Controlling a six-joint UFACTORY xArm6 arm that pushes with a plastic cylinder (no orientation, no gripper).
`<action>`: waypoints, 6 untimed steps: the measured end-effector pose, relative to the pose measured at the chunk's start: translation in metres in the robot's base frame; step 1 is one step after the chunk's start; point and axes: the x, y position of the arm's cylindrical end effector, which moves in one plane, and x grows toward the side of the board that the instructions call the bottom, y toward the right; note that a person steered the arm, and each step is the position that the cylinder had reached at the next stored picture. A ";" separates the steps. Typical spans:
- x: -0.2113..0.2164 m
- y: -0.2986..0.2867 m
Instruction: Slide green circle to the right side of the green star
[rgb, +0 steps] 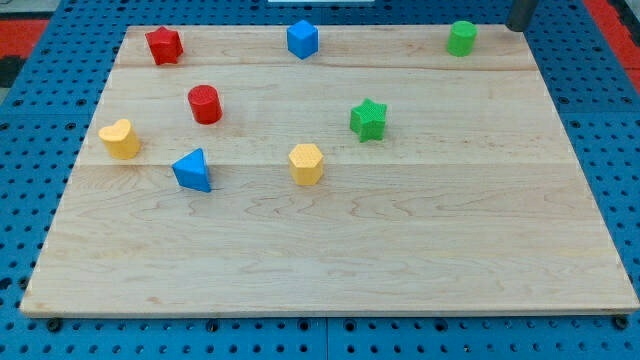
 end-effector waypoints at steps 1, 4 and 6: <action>0.000 -0.046; 0.022 -0.162; 0.011 -0.088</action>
